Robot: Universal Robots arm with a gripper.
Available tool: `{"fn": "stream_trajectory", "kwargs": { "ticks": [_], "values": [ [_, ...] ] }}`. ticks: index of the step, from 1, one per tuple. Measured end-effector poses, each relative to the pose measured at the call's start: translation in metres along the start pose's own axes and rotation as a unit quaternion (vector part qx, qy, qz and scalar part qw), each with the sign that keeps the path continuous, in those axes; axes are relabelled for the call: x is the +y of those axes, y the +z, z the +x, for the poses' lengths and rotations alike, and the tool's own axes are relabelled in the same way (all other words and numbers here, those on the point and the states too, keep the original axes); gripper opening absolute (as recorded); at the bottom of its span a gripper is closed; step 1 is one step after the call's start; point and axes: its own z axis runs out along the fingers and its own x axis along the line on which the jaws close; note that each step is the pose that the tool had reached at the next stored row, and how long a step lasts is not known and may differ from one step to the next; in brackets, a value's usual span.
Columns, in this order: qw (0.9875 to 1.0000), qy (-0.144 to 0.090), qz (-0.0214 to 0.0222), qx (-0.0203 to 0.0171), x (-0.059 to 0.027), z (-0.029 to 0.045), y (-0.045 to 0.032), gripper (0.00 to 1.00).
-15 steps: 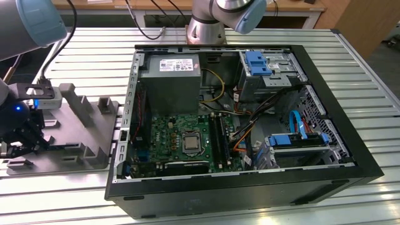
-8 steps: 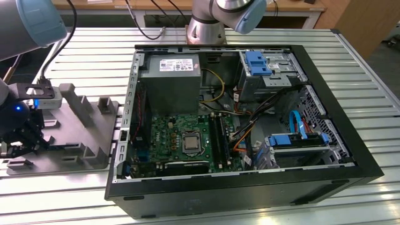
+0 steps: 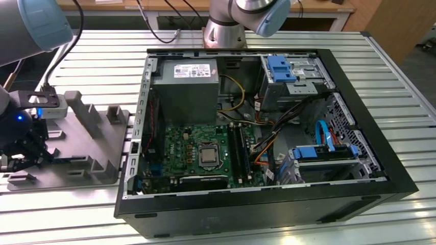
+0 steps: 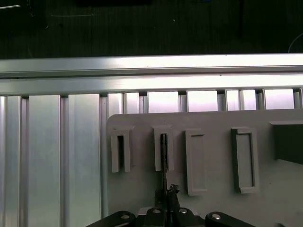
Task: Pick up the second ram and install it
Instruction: 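Pick up the second ram and move it above second insertion slot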
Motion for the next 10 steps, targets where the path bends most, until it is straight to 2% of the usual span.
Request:
{"fn": "stream_trajectory", "kwargs": {
  "ticks": [10],
  "values": [
    [1.0,0.0,0.0,0.0002,0.0,0.0,0.0,0.13]
  ]
}}
